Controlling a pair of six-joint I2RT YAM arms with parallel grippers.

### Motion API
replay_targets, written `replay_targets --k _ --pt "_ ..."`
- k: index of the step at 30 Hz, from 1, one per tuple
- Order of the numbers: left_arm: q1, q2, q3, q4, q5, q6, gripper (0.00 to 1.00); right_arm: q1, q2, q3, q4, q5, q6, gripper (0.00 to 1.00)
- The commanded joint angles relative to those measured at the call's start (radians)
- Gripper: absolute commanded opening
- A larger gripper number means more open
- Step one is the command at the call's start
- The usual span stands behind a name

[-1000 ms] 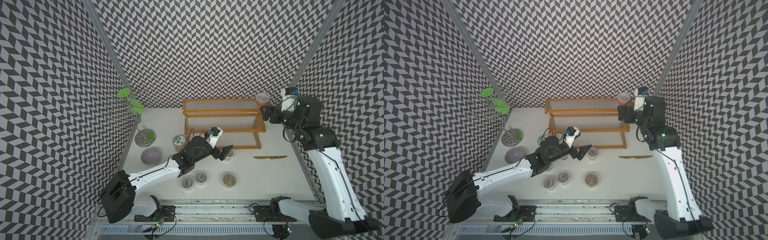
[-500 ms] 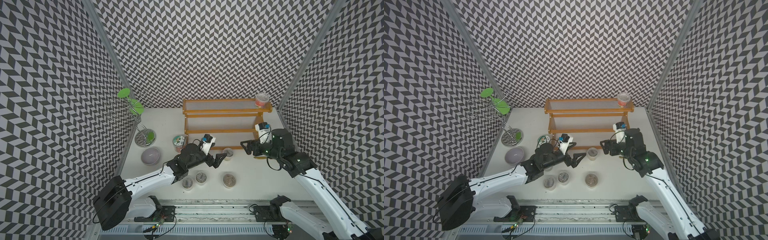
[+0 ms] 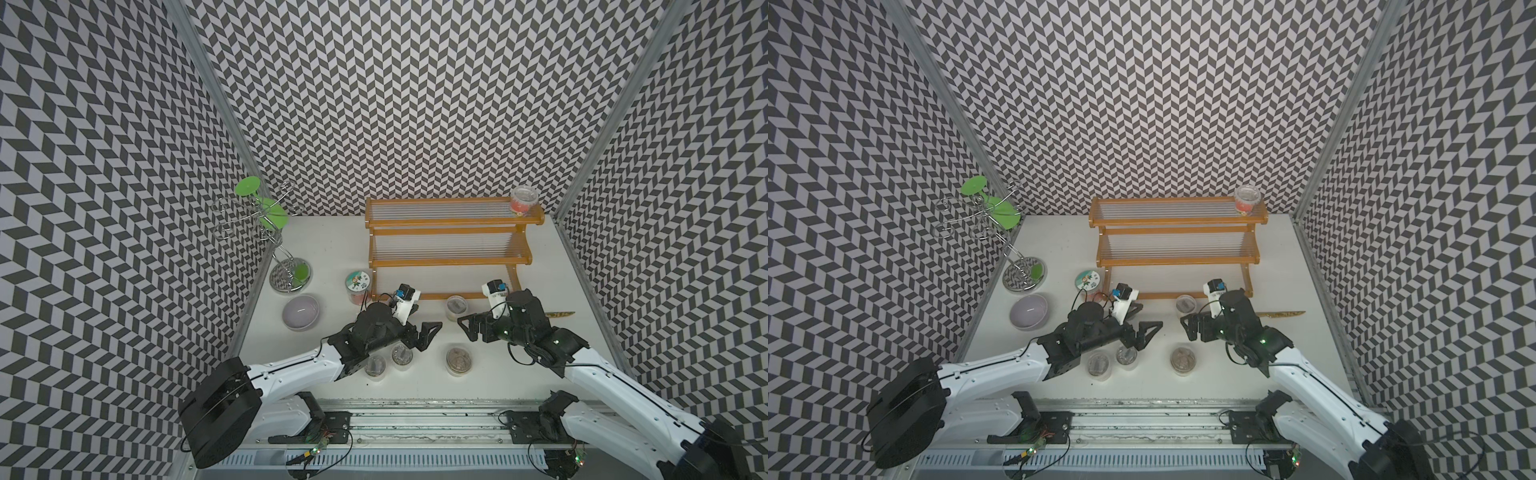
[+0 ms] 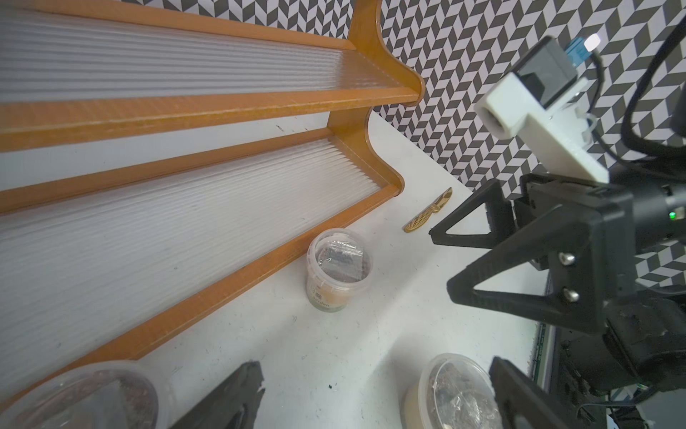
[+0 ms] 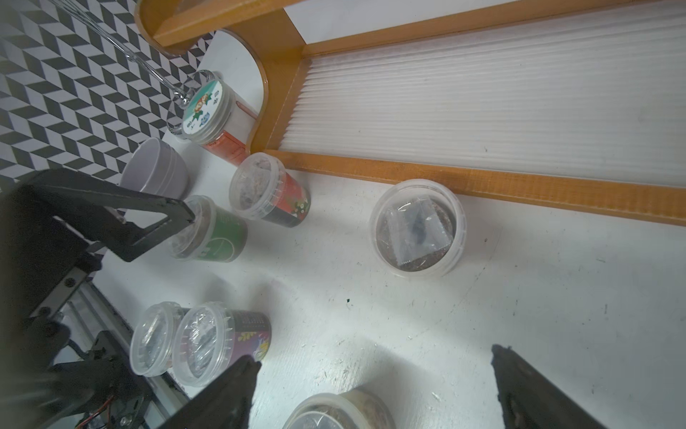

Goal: Place the seed container on the shelf
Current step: Place the seed jar on the shelf, then adjust the seed jar at the center of the board.

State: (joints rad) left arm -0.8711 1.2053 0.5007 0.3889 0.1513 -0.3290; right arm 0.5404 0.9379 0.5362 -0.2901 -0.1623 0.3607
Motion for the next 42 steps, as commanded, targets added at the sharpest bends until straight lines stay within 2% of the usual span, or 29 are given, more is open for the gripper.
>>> replay_targets --k 1,6,11,20,25,30,42 --pt "-0.009 0.021 0.009 0.026 0.005 -0.014 0.99 0.006 0.032 -0.022 0.158 0.043 0.005 1.00" --pt "-0.008 0.075 0.060 -0.046 -0.039 -0.011 0.99 0.007 0.081 -0.042 0.214 0.069 -0.008 1.00" --pt "-0.009 0.093 0.078 -0.047 -0.048 -0.019 0.99 0.017 0.124 -0.045 0.272 0.065 -0.038 1.00" --pt "-0.006 0.054 0.083 -0.061 -0.121 -0.019 0.99 0.111 0.251 0.038 0.239 0.324 -0.092 0.99" --pt "-0.003 0.023 0.076 -0.075 -0.143 -0.009 1.00 0.127 0.364 0.112 0.207 0.313 -0.116 0.97" --pt "0.000 -0.016 0.051 -0.081 -0.152 -0.005 1.00 0.159 0.454 0.180 0.153 0.411 -0.114 0.96" --pt "0.006 -0.041 0.016 -0.082 -0.164 -0.004 1.00 0.159 0.506 0.214 0.126 0.406 -0.043 0.93"
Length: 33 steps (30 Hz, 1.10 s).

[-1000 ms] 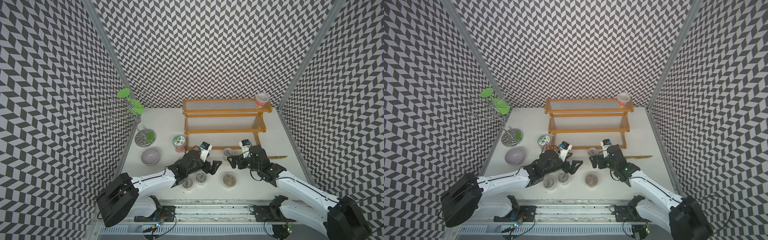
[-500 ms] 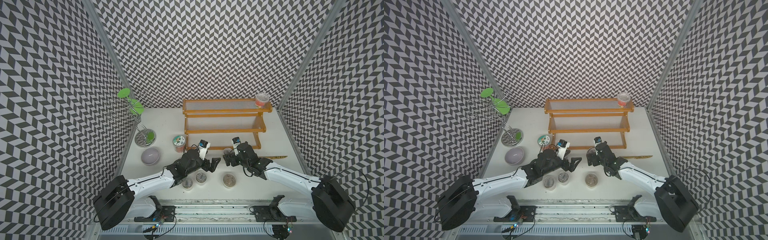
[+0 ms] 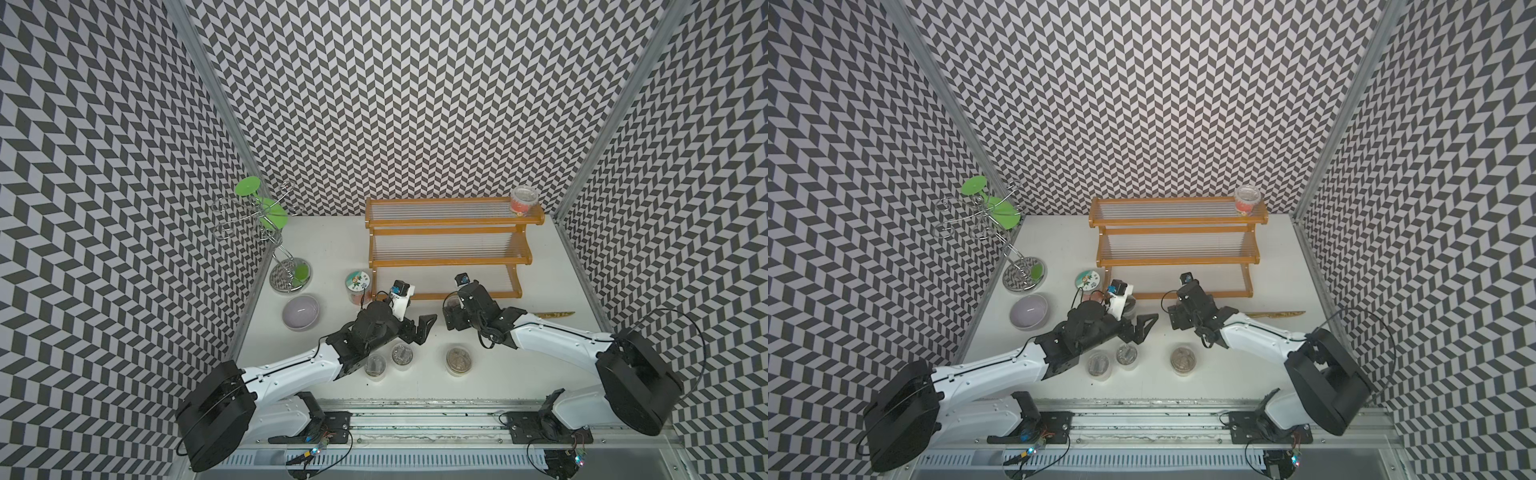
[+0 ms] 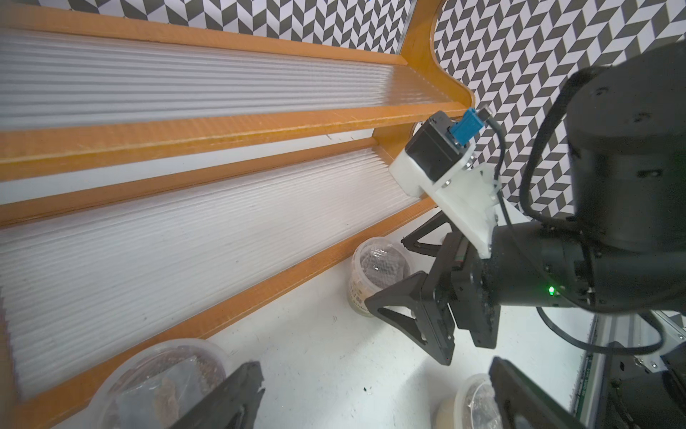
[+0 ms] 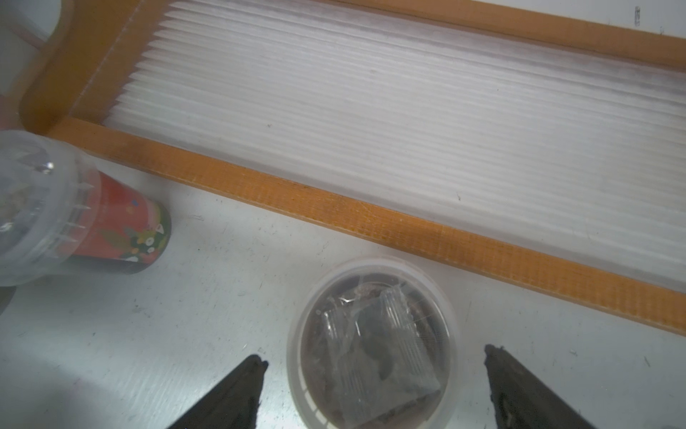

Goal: Place the seed container on the shelf
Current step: Adjust the seed jar at the center of the board.

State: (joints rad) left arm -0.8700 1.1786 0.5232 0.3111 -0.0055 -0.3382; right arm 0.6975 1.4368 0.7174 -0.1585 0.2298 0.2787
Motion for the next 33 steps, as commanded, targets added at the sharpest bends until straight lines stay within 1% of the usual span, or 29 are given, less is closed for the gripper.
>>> replay_targets --k 1,4,12,16,33 --pt "0.004 -0.014 -0.006 -0.004 -0.008 0.005 0.99 0.003 0.003 0.030 -0.001 0.011 0.051 0.93" --pt "0.005 -0.014 -0.008 0.001 -0.008 -0.001 0.99 0.001 -0.004 0.020 0.018 0.013 0.082 0.91" --pt "0.005 -0.006 -0.007 0.005 -0.001 -0.007 0.99 0.000 0.033 0.054 -0.012 0.030 0.102 0.89" --pt "0.006 -0.007 -0.013 0.010 -0.001 -0.008 1.00 0.000 0.037 0.058 -0.009 0.016 0.112 0.88" --pt "0.006 -0.003 -0.022 0.016 0.000 -0.012 1.00 0.001 0.060 0.053 -0.007 0.005 0.125 0.82"
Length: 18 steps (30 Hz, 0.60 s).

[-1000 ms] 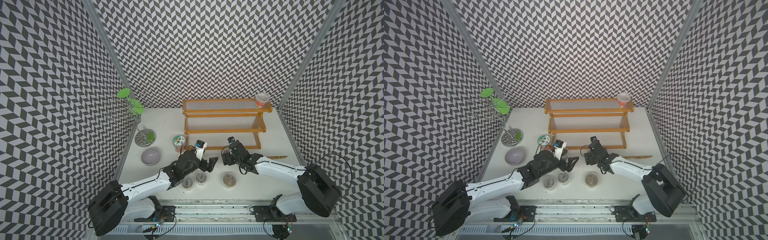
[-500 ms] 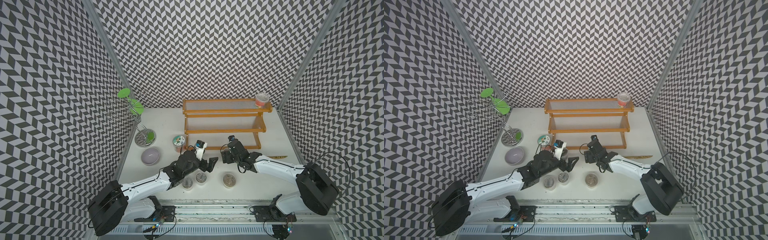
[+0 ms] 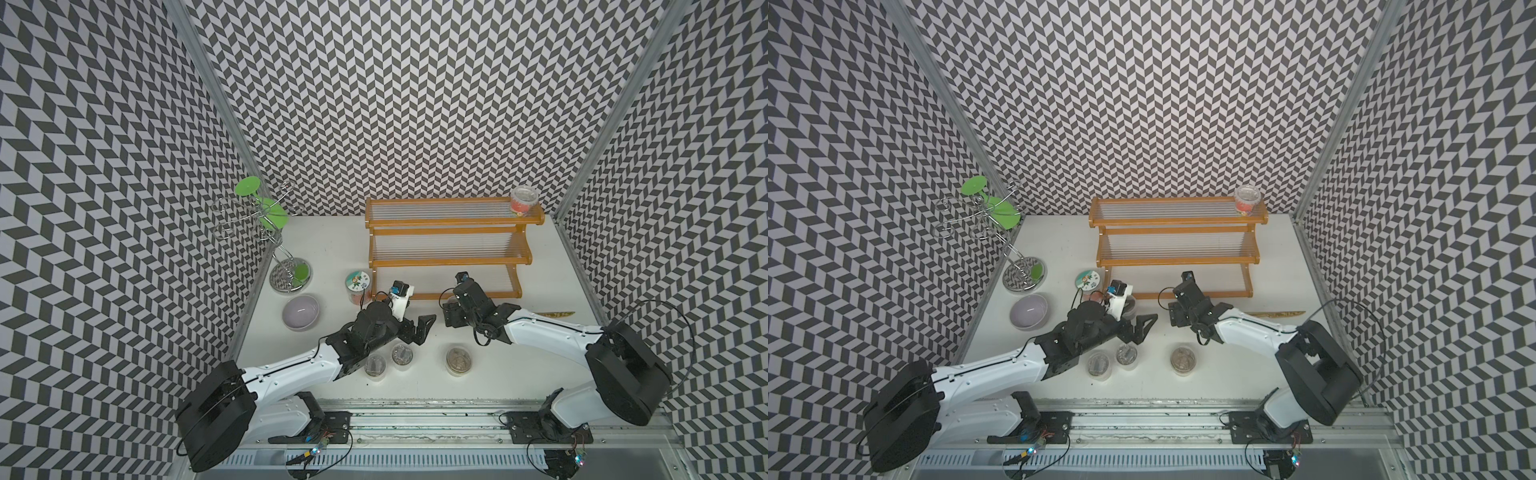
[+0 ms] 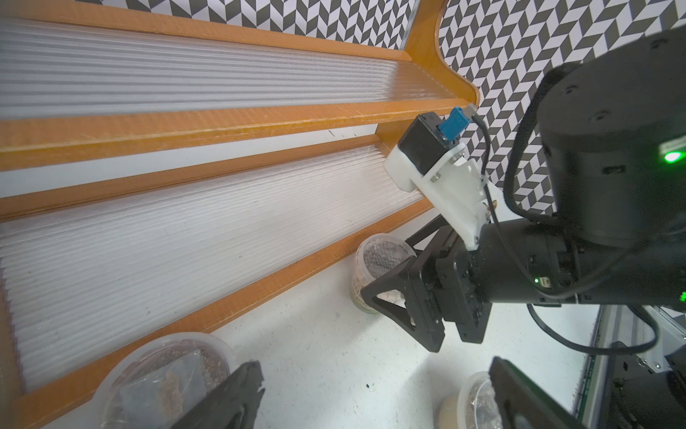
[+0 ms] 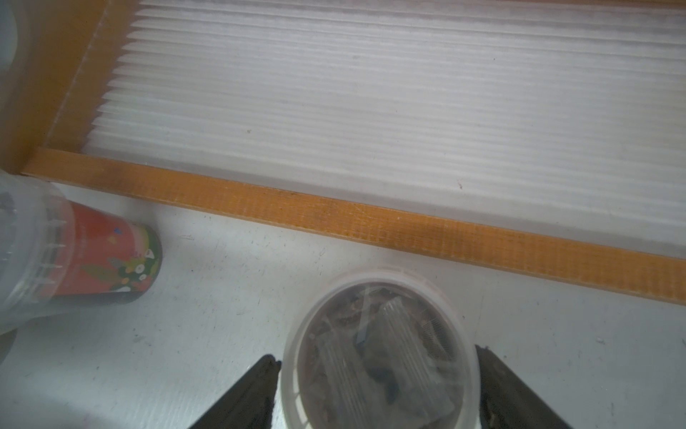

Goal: Place the seed container on the shelf
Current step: Adjust the seed jar at the center of the board.

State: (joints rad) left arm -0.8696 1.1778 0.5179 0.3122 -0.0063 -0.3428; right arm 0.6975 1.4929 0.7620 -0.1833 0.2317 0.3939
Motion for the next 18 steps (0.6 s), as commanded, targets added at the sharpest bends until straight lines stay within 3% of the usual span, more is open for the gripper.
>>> replay_targets --k 1,18 --pt "0.006 -0.003 -0.017 0.017 -0.001 -0.008 1.00 0.001 0.001 0.010 0.012 0.007 0.011 0.82" --pt "0.006 0.004 -0.030 0.035 0.003 -0.015 1.00 0.000 -0.053 -0.002 -0.050 -0.003 -0.034 0.80"
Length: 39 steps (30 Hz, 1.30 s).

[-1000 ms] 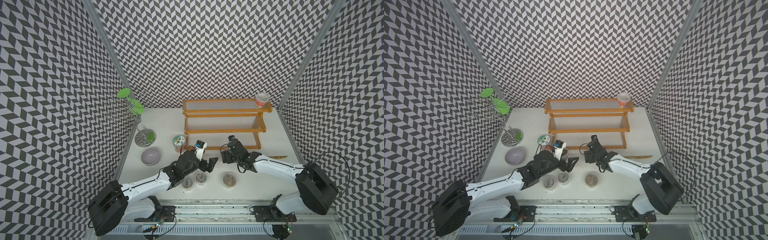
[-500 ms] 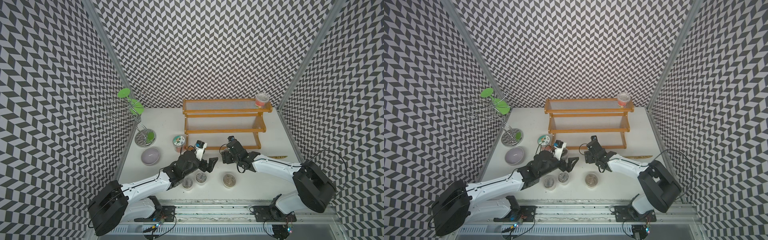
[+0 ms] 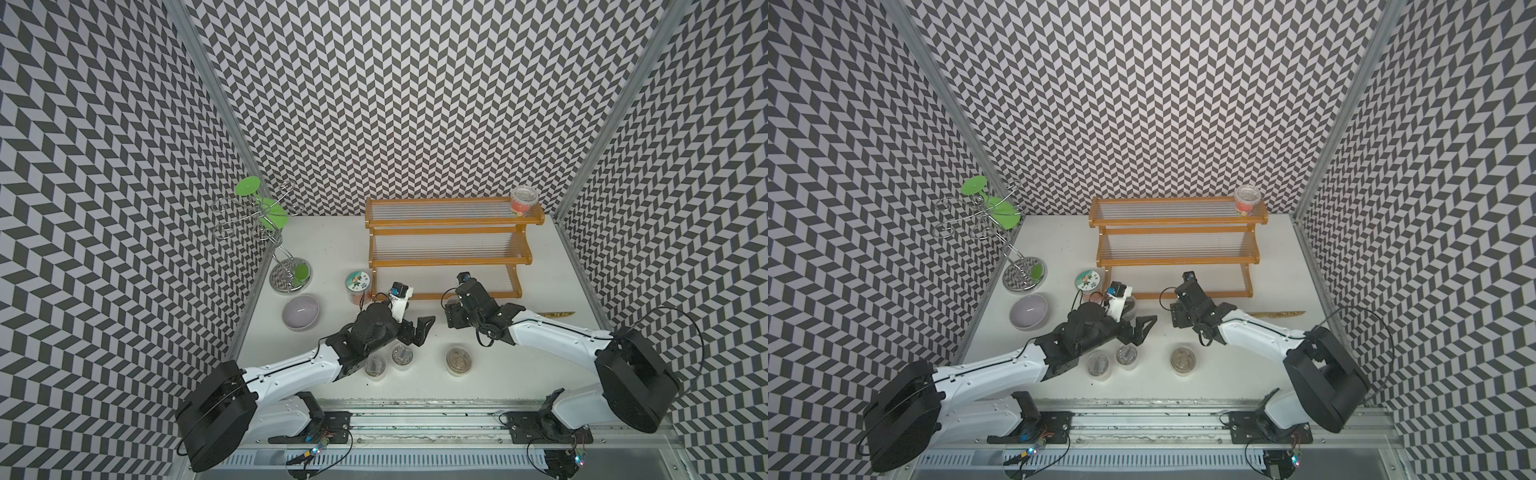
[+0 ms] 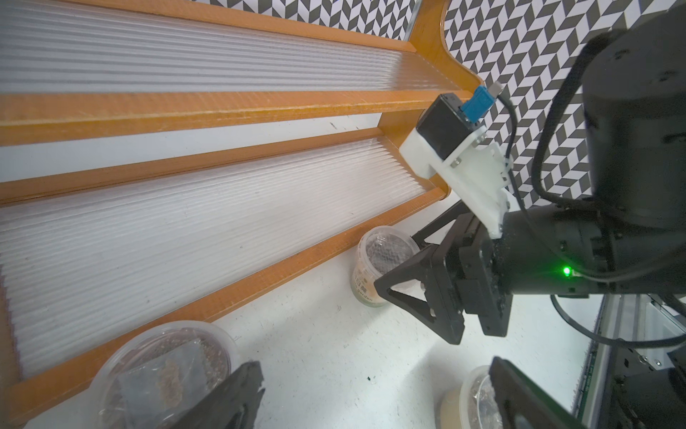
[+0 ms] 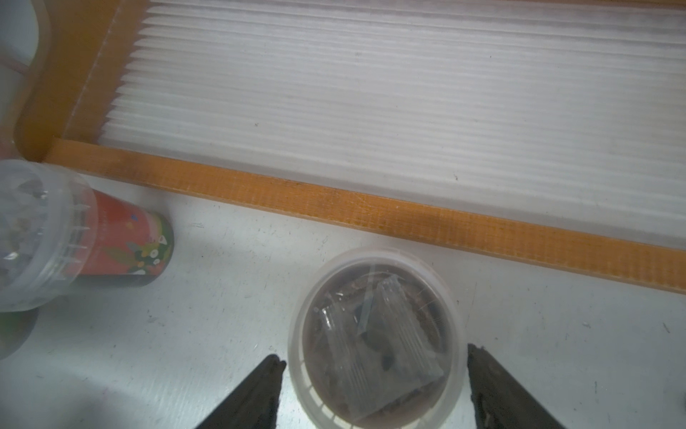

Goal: Place the seed container on the shelf
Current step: Adjust the seed jar at the center of the board.

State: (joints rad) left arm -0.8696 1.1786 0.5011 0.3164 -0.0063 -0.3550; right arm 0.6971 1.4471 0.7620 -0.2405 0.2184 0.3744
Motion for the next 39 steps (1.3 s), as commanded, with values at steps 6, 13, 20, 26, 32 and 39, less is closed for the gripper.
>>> replay_targets --k 6,13,20,26,32,39 --pt "0.006 0.001 -0.012 0.027 0.006 -0.004 1.00 0.001 0.045 0.030 0.030 0.003 -0.006 0.85" --pt "0.006 -0.013 -0.014 0.015 -0.006 0.001 0.99 0.002 0.024 0.007 0.080 0.022 0.005 0.80" --pt "0.006 -0.009 -0.015 0.023 -0.003 -0.002 0.99 0.002 0.012 0.008 0.042 0.004 -0.013 0.72" --pt "0.006 -0.007 -0.018 0.026 0.002 -0.004 0.99 0.003 -0.036 -0.010 0.005 -0.044 -0.037 0.71" --pt "0.006 -0.007 -0.025 0.030 -0.001 -0.008 0.99 0.004 -0.058 -0.028 -0.033 -0.083 -0.098 0.73" --pt "0.006 -0.008 -0.027 0.032 0.004 -0.015 1.00 0.005 -0.016 -0.026 -0.014 -0.070 -0.104 0.77"
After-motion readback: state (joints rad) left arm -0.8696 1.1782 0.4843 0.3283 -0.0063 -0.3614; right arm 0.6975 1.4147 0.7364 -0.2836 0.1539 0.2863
